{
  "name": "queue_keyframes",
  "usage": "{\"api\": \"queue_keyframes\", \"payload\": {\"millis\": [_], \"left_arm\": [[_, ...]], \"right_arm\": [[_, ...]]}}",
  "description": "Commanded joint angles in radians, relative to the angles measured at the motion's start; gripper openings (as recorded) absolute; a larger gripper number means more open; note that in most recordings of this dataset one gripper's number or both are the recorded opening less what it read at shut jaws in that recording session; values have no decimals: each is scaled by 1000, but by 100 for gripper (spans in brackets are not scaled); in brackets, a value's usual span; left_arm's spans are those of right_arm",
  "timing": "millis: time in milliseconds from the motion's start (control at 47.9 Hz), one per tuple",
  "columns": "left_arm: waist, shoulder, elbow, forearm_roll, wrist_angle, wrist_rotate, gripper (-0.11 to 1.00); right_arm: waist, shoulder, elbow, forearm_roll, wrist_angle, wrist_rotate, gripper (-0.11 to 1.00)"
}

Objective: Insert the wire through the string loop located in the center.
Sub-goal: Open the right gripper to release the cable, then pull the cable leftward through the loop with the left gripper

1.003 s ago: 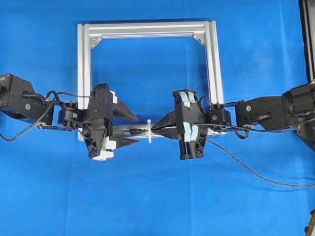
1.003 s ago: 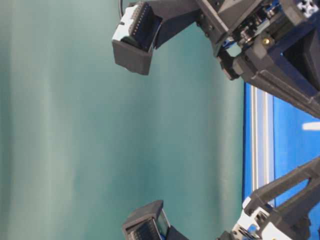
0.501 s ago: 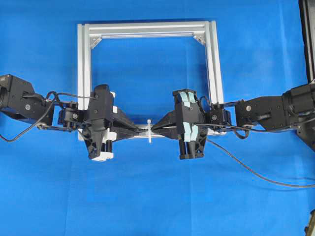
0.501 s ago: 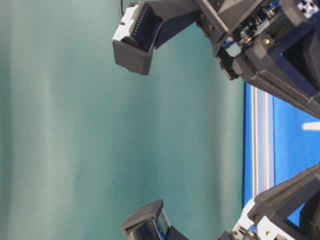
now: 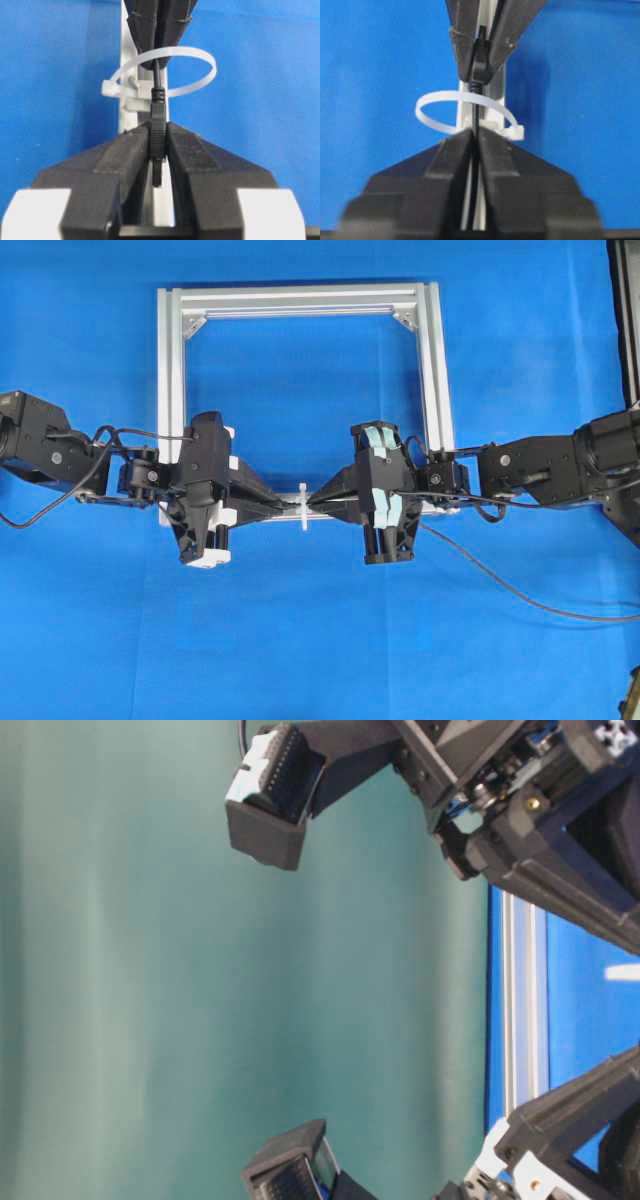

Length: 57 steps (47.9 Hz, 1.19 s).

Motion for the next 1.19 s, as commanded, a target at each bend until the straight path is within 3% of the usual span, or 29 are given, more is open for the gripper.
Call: {"api": "queue_keyframes", "payload": {"millis": [0,230,292,585,1170], "left_arm": [[3,-14,-20,2,-6,2,8],[3,-14,-18,2,-6,2,8],[3,-14,-18,2,-6,2,8],[3,-58,29,2,-3,5,8],[-43,-367,357,2,-3,-12,8]], "right_arm": [[0,-12,-14,-3,-3,2,13],[2,-12,-11,-2,-8,3,79],[3,-12,-11,-2,-8,3,92],[5,-15,-9,-3,-3,2,88],[6,-34,-14,-3,31,0,87]]}}
